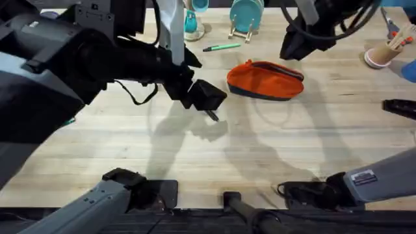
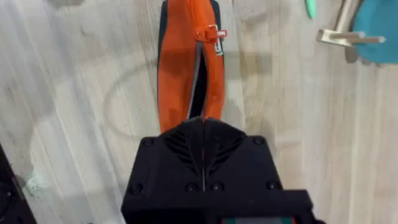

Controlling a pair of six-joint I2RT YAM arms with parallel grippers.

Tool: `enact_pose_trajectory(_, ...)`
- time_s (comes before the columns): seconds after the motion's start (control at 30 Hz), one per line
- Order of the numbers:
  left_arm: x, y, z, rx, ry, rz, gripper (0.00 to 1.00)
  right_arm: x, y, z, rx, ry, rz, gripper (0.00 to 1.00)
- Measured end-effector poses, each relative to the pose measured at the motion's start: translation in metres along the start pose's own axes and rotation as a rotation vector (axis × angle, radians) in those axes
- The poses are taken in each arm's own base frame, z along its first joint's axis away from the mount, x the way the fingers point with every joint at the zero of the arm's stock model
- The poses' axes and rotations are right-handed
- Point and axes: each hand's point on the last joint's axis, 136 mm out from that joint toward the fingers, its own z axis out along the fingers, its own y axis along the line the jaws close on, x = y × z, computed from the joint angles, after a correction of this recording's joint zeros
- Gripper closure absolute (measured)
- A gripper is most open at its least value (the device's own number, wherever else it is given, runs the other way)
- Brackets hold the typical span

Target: Unzip the bag, pick up the pens from the table one at a time and place them inside, then zip the bag closed.

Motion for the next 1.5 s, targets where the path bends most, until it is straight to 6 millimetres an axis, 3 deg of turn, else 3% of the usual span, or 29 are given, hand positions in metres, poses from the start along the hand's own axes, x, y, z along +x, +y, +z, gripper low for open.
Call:
enact_pose_trajectory(0.73,0.0,0.0,0.0,0.0,0.0,0.0,0.006,0.01,-0.003,0.067,-0.169,0.037,0.033,0.971)
enact_pose_trajectory(1.37,0.0,0.0,0.0,0.0,0.0,-0.001,0.006,0.007,0.001,0.069,-0.194,0.012,0.043,0.923)
enact_pose_trajectory(1.43,0.0,0.0,0.0,0.0,0.0,-0.001,0.006,0.007,0.001,0.069,-0.196,0.011,0.045,0.832)
enact_pose_trajectory(1.5,0.0,0.0,0.0,0.0,0.0,-0.001,0.006,0.006,0.002,0.069,-0.197,0.01,0.047,0.549)
